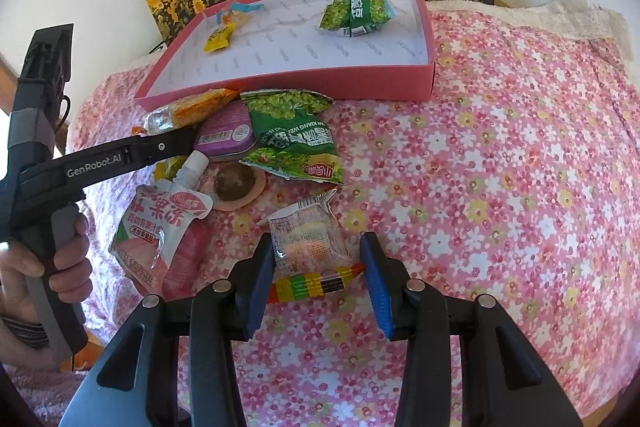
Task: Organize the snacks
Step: 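Grasp the round yellow jelly cup with left tool while right tool grasps the candy stick pack, then carry the jelly cup in left tool while right tool carries candy pack into pink box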
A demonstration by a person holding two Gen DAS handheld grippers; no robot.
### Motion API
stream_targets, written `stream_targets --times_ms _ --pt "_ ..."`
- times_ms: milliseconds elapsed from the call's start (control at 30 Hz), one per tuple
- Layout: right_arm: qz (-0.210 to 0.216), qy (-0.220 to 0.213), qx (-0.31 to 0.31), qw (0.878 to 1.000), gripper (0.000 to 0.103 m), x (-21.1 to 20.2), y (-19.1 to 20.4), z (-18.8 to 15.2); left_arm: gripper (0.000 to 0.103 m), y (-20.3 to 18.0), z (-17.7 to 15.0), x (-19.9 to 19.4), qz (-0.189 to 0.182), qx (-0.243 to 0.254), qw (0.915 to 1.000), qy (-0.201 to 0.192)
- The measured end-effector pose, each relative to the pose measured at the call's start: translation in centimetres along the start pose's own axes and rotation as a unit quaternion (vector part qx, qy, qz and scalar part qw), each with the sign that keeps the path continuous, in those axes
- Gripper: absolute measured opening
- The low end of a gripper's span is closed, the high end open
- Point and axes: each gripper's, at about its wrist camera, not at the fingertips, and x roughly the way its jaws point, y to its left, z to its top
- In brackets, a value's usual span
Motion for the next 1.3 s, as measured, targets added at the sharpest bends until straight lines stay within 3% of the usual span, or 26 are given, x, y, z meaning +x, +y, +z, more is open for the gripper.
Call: stream_targets --times_ms 333,700,1300 --pt "0.006 0.002 -0.004 1.000 0.044 0.2 -0.1 0.4 0.040 0.2 -0.6 -1.0 0.009 0.011 0.9999 0.003" --pt "0.015 -0.007 -0.013 1.000 0.044 -0.5 0.5 0.7 0.040 2.2 -1.6 -4.2 0.014 -0.011 0.9998 -0.003" --pt "0.023 -0.037 -0.020 0.999 0.044 -2.5 2.0 0.9 0.040 2.2 -1.7 -8.2 0.006 -0.009 0.9989 -0.046"
